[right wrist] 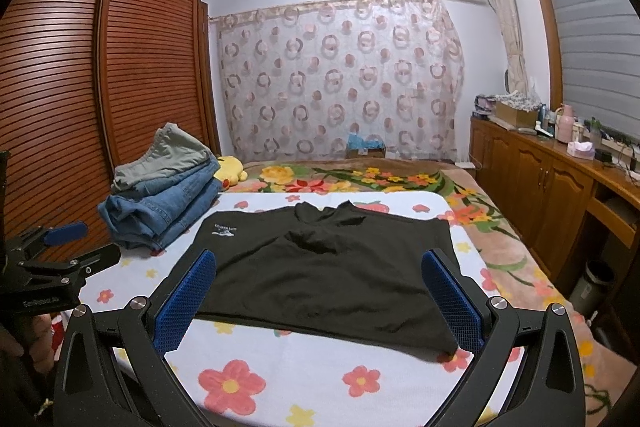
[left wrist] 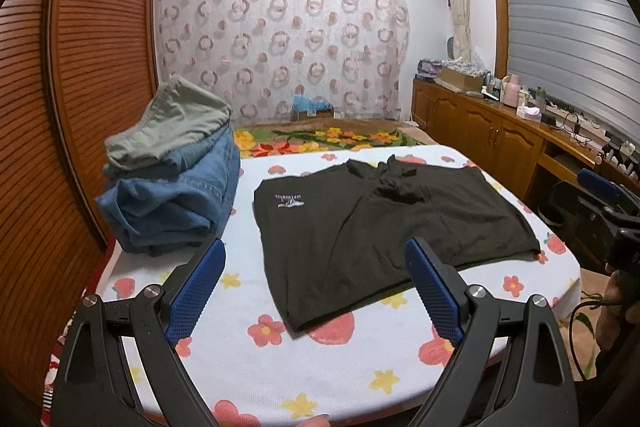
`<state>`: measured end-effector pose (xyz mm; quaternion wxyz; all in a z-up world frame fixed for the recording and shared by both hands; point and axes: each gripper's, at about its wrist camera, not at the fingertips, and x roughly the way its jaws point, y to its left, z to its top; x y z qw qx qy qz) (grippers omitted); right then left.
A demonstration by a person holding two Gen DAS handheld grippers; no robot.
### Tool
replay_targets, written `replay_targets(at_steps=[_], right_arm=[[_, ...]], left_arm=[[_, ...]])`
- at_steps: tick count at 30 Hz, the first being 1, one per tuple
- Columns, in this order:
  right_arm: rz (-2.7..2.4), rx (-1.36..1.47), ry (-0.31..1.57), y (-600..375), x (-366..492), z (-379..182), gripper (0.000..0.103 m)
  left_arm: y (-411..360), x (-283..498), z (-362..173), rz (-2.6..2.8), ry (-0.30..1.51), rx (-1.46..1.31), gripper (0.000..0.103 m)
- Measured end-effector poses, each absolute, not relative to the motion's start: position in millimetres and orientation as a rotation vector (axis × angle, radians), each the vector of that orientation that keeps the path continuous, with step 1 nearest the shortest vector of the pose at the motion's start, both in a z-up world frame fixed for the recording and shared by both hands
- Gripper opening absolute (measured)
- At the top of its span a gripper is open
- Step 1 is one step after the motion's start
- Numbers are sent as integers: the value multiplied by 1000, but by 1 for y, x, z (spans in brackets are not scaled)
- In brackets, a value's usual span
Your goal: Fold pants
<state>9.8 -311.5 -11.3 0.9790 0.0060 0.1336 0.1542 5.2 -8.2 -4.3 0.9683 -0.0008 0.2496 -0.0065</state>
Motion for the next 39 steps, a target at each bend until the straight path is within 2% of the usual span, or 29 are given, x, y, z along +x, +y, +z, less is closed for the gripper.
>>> replay_targets(at_steps=[16,30,39], right_arm=[[286,-8,344,-321,28,-17,102],[215,-30,469,-345,40,-29,93],[206,-47,600,-337,47,-22,79]], left_arm=[[2,27,-46,-90,601,-12,92],[17,42,-78,-107,696,-15,92],[21,48,-93,-114,749,-16,91]])
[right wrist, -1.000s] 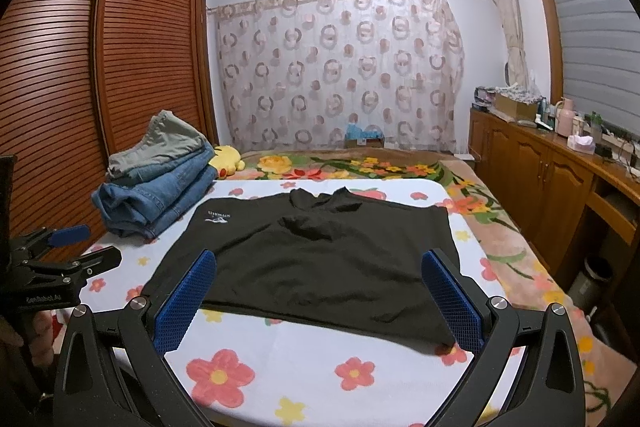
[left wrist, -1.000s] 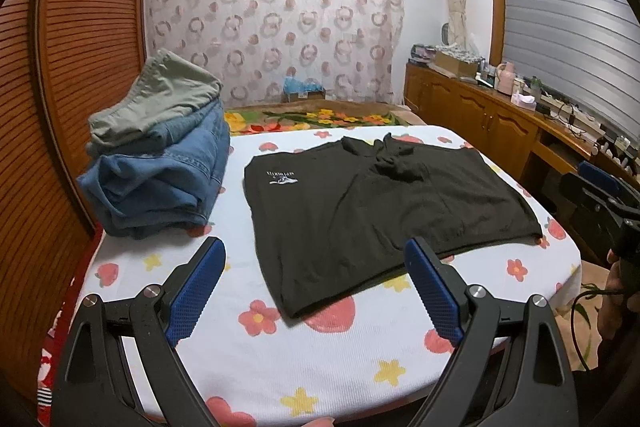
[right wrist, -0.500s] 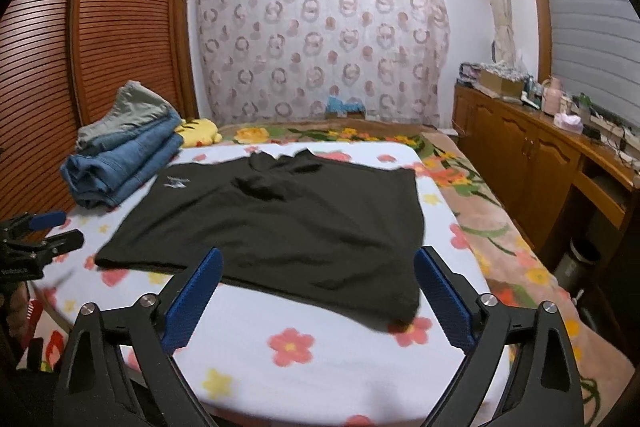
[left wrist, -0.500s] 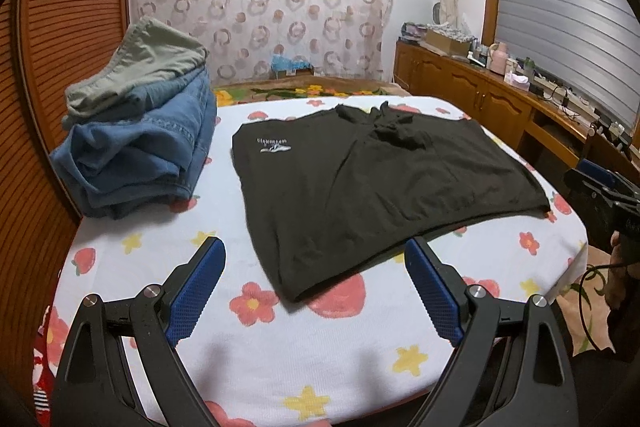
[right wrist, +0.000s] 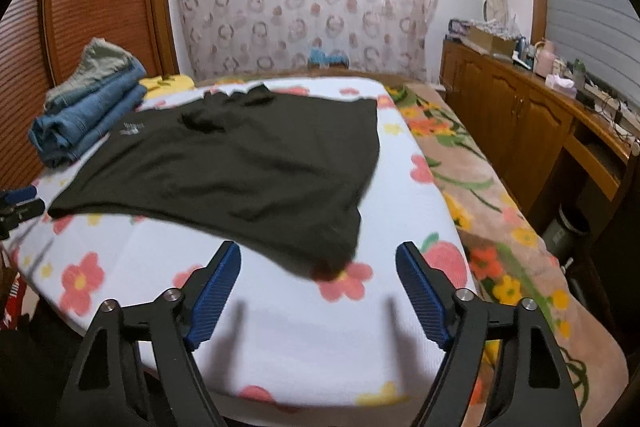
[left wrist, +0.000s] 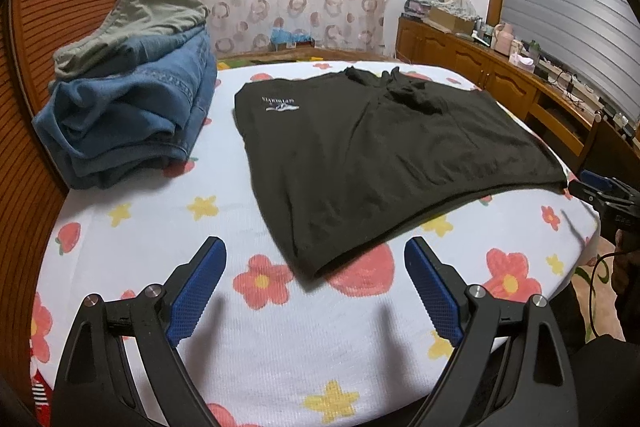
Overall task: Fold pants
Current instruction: 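Lower both grippers to the black pants' leg end and close on it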
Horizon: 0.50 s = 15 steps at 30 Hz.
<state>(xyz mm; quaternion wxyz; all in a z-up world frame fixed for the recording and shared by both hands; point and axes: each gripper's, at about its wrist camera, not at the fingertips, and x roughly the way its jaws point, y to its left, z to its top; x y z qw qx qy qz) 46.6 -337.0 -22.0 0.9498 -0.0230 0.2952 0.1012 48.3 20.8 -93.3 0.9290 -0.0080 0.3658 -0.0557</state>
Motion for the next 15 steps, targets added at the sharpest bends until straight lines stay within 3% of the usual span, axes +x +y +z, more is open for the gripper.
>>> replay_targets(at_steps=[3,5,15], right_arm=[[207,-47,613,-335,46,-13,73],[209,-50,616,-333,43,-9,62],[209,-67,607,-325,30,5,36]], left_arm=[[22,51,-98,-115,766,-18,87],[23,52,-100,-115,771,-17,86],[27,56,-112,-124,794,-14,59]])
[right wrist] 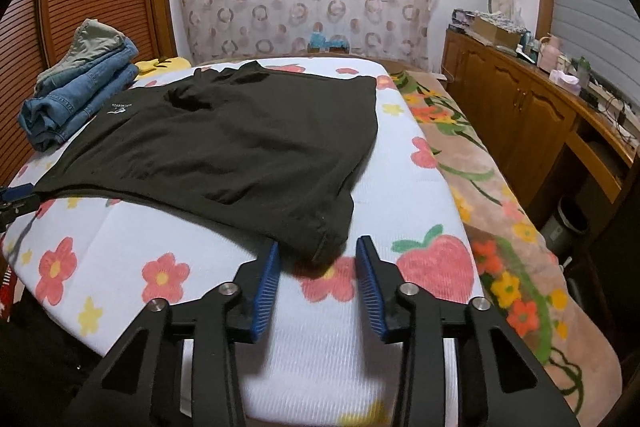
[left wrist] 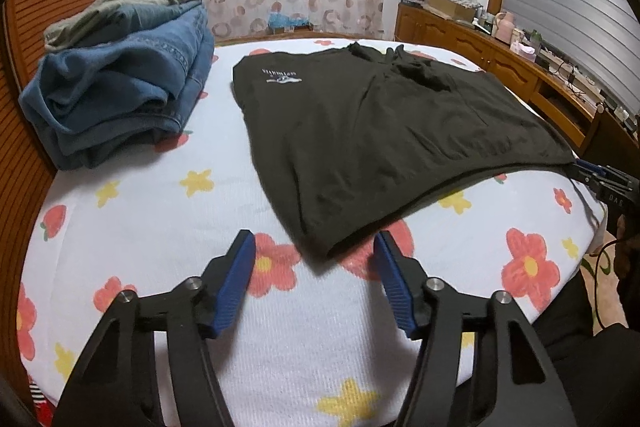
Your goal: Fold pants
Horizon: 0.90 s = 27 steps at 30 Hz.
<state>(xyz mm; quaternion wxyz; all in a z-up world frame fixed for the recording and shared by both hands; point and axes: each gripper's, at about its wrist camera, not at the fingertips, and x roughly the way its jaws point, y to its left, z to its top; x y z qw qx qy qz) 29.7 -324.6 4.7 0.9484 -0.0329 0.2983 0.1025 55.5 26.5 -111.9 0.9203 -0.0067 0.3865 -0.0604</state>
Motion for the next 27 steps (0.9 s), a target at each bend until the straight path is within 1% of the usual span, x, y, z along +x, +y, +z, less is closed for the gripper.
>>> replay_targets(at_steps=[1,2,3,5,7,8,10,16,19,27], right_arm=[[211,-68,603,-326,29,4,34],[215,-70,606,-326,27,3,29],[221,-72,604,-327,24,2,27],[226,-74,597,-329,22,-1,19],[224,-73,587,-331,23,-1,17],[223,-74,586,-334,29,-1,14],[229,-70,581,-340,36,-4,12],[254,-63,558,-349,54,3,5],[263,-56,547,-352,52,7,5],[274,-71,538,-358,42,10,5]], left_arm=[[27,56,-112,-124,794,-15,55],[28,56,-111,-124,791,-17,52],[29,56,-111,-126,789,-20,47],[29,56,-111,-131,786,-21,40],[29,56,-110,-139,781,-19,32],[28,55,-110,-147,780,-15,29],[26,56,-109,-156,776,-13,22],[26,54,-101,-164,753,-19,16],[27,52,-96,-169,740,-22,14],[25,49,-87,-183,716,-25,13]])
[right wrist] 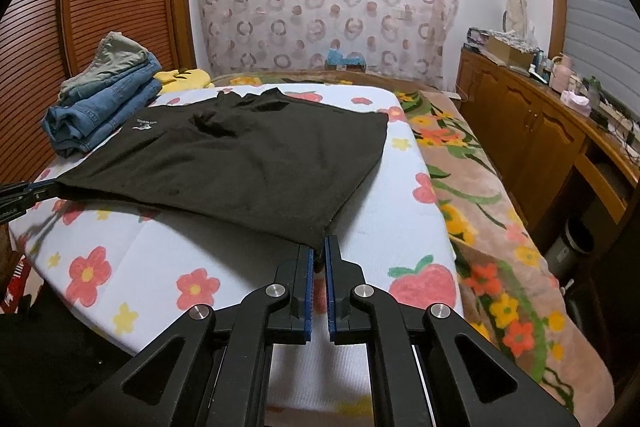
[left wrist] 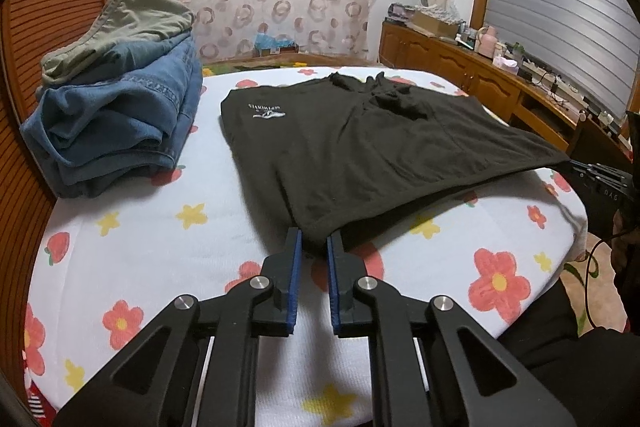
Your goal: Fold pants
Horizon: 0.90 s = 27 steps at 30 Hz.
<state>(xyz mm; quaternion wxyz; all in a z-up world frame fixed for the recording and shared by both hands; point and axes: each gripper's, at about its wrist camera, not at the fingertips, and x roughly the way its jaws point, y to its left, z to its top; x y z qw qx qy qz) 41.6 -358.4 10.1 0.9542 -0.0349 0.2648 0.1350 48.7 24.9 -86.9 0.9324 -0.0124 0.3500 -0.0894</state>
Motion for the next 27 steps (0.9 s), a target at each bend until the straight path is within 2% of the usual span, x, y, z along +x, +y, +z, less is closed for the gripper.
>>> replay_targets(at_steps=[12,27], right_arm=[[277,-110,514,-363,33,20,5],[276,-114,494,-356,20,22,5]], left_arm=[[28,32,-59,-212,663,-39,13],[13,18,-49,-263,687,-23,13]])
